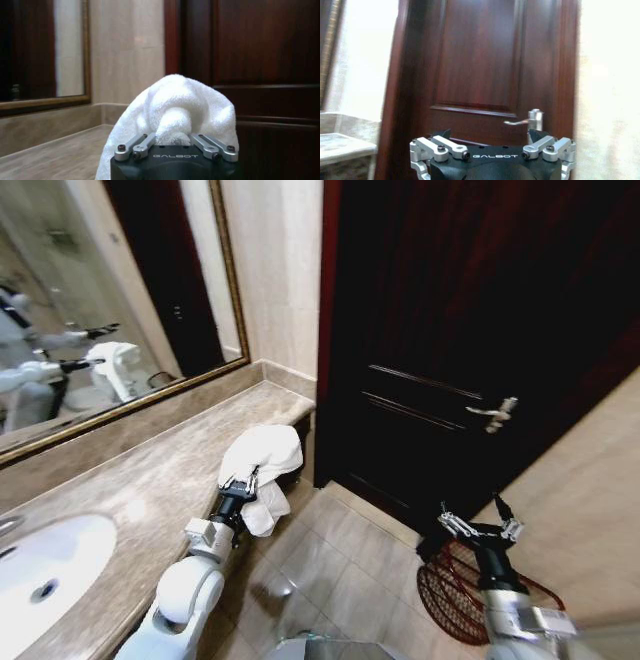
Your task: Discard the used towel into the hamper.
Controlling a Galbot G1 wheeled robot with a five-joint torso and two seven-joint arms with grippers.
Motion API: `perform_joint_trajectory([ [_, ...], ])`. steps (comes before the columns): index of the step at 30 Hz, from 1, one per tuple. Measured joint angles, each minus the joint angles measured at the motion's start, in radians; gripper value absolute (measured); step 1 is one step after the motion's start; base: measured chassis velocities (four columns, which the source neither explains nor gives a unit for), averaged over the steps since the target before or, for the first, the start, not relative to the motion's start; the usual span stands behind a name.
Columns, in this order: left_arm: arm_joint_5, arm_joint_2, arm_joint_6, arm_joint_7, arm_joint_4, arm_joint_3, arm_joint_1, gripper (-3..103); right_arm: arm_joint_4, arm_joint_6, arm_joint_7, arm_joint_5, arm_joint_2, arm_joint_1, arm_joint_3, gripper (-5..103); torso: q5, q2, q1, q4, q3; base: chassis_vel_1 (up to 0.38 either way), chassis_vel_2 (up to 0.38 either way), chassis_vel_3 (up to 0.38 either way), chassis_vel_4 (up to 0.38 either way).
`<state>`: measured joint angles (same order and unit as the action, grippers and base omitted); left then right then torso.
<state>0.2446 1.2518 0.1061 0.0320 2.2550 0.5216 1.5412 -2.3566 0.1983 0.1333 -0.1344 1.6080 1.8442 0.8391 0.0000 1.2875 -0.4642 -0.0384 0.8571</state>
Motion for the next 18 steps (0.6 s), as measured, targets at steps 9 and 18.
perform_joint_trajectory([
  [9, 0.005, -0.002, -0.004, -0.018, -0.01, -0.001, -0.002, 15, -0.014, -0.015, -0.012, -0.007, 0.0, 0.0, -0.001, 100, -0.0001, 0.0, 0.0, 0.0, 0.0, -0.119, -0.133, -0.131, -0.122],
  [18, 0.007, -0.002, -0.015, -0.03, -0.028, -0.002, -0.001, 15, -0.015, -0.018, -0.014, -0.009, 0.0, 0.001, 0.002, 100, 0.0, 0.0, 0.0, 0.0, 0.0, -0.117, -0.123, -0.123, -0.133],
])
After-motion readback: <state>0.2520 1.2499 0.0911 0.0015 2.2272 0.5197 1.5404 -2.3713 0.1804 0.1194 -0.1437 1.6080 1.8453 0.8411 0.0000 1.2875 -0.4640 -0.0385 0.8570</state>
